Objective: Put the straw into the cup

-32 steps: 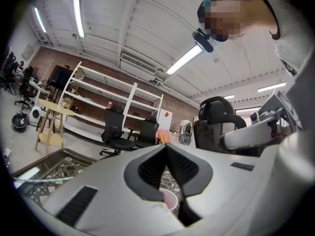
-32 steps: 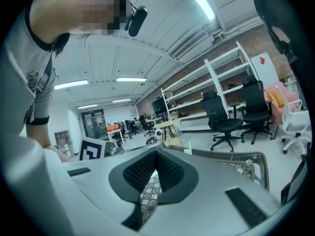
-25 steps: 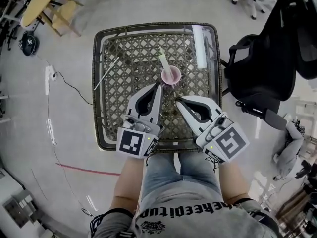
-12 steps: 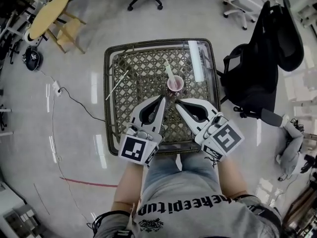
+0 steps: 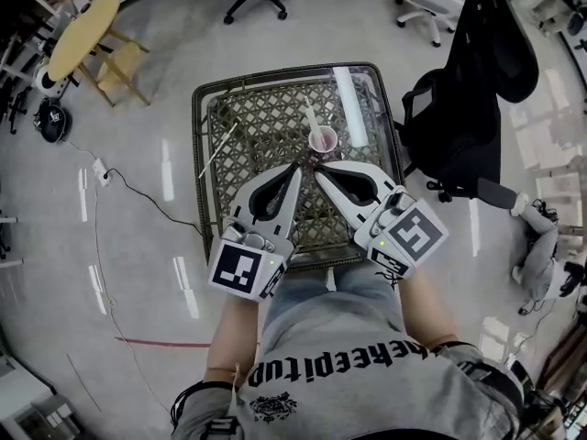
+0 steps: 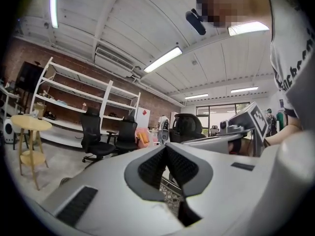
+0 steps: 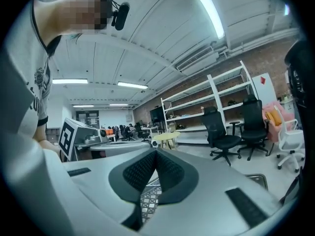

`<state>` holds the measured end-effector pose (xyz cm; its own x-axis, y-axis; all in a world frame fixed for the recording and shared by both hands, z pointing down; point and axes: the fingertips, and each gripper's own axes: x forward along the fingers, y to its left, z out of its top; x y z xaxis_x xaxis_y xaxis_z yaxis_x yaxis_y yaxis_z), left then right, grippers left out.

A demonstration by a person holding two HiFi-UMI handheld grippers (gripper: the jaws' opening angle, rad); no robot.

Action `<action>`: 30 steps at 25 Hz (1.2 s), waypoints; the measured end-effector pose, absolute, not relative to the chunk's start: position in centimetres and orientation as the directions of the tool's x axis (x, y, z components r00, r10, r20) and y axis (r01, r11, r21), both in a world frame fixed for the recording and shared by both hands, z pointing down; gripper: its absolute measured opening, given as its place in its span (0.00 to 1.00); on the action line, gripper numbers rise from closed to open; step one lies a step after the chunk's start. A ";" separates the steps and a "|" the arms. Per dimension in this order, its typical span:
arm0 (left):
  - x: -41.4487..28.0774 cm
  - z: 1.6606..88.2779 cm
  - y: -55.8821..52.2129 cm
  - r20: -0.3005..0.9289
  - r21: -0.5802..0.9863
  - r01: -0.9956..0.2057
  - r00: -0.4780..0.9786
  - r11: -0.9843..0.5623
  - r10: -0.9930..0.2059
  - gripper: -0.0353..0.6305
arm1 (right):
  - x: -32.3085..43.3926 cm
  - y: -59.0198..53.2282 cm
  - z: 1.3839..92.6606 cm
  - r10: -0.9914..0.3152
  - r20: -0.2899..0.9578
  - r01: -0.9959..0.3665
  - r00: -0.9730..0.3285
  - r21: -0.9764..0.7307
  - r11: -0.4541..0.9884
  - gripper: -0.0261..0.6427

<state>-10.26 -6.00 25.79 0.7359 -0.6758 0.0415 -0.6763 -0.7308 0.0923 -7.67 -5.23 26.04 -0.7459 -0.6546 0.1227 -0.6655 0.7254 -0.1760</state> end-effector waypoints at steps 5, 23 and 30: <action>-10.9 24.8 -4.7 0.030 0.078 -0.652 0.757 -0.754 -0.652 0.11 | -8.6 -4.4 25.0 -0.674 0.108 -0.682 -0.730 -0.155 0.714 0.06; -12.2 21.6 -2.1 -0.031 0.039 -0.624 0.780 -0.781 -0.625 0.11 | -9.8 -1.7 21.9 -0.720 0.080 -0.724 -0.690 -0.072 0.686 0.05; -14.1 21.7 -0.9 -0.040 0.034 -0.627 0.777 -0.778 -0.628 0.11 | -11.5 -0.5 21.9 -0.723 0.071 -0.727 -0.687 -0.057 0.684 0.05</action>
